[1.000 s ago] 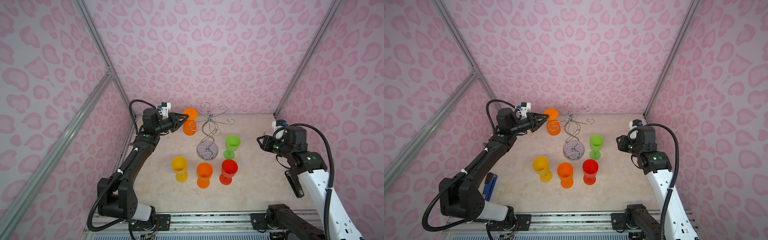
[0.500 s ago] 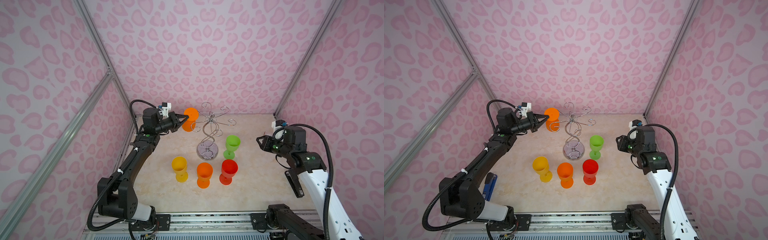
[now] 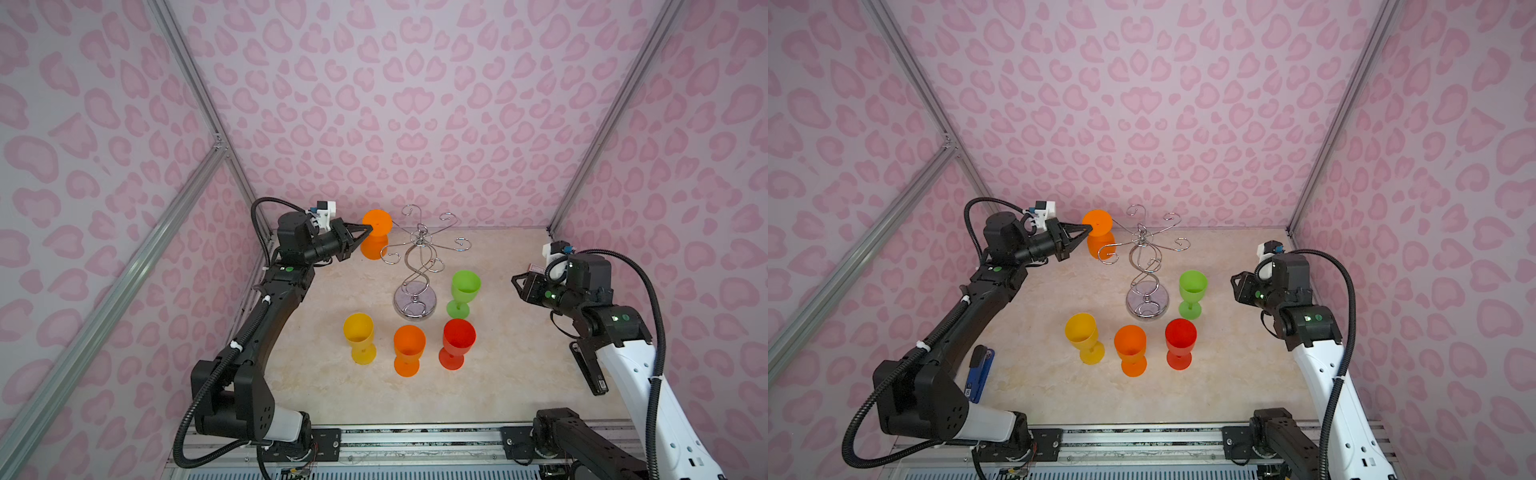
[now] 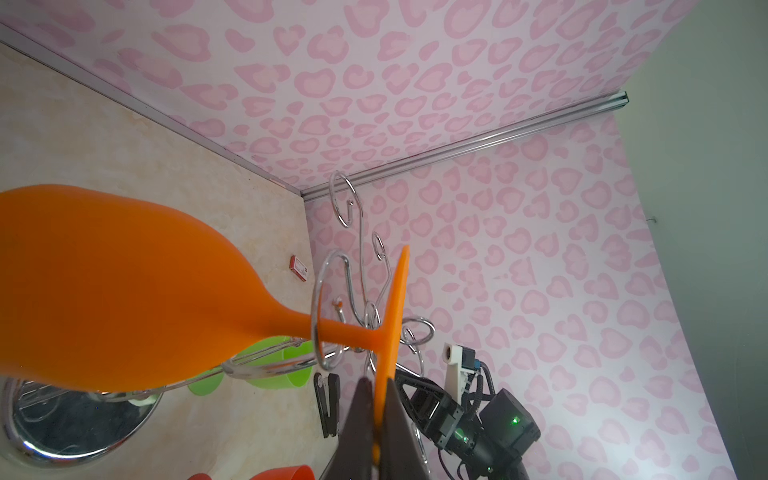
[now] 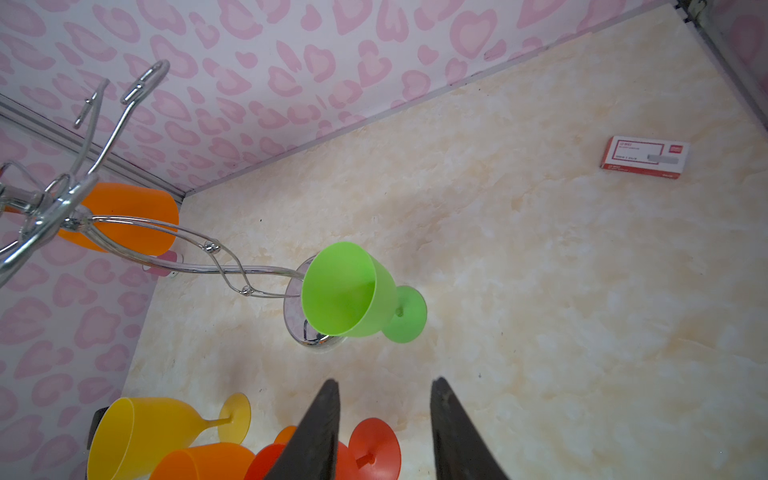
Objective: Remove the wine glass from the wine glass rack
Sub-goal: 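Reach the left gripper to the orange glass foot on the rack and close it, then slide the orange glass off the rack hook with the left gripper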
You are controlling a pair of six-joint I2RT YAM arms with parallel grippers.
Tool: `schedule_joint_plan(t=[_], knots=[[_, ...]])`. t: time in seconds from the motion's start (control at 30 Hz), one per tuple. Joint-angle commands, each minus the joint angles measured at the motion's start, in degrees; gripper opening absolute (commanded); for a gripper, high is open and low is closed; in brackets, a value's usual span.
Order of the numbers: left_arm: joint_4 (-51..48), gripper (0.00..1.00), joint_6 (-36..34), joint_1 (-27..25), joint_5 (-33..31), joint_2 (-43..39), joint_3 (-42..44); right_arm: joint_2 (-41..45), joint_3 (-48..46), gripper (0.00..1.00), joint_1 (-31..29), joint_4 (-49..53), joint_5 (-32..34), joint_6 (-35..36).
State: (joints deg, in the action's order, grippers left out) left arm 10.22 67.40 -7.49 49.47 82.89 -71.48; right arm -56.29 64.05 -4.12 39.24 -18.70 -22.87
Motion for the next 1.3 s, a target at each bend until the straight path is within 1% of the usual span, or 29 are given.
schedule_joint_plan(t=[0.0,0.4,0.8,1.03,1.27], knots=[[1.3,0.03,0.6,0.2,0.2,-0.6,-0.8,0.0,-0.3,0.37,0.0,-1.3,-0.4,0.2],[2.5,0.03,1.9,0.0,0.2,3.2,-4.0,-0.2,-0.6,0.37,0.1,-1.9,-1.0,-0.1],[3.4,0.03,2.2,-2.9,1.0,7.1,-8.5,-0.7,-0.6,0.37,0.1,-2.3,-1.4,-0.2],[3.5,0.03,1.9,-4.0,1.6,5.5,-7.2,-0.8,-1.2,0.36,0.2,-2.6,-1.4,0.0],[2.5,0.03,1.5,-4.0,1.5,1.6,-3.0,-1.0,-1.9,0.36,0.2,-3.6,-2.0,-0.5]])
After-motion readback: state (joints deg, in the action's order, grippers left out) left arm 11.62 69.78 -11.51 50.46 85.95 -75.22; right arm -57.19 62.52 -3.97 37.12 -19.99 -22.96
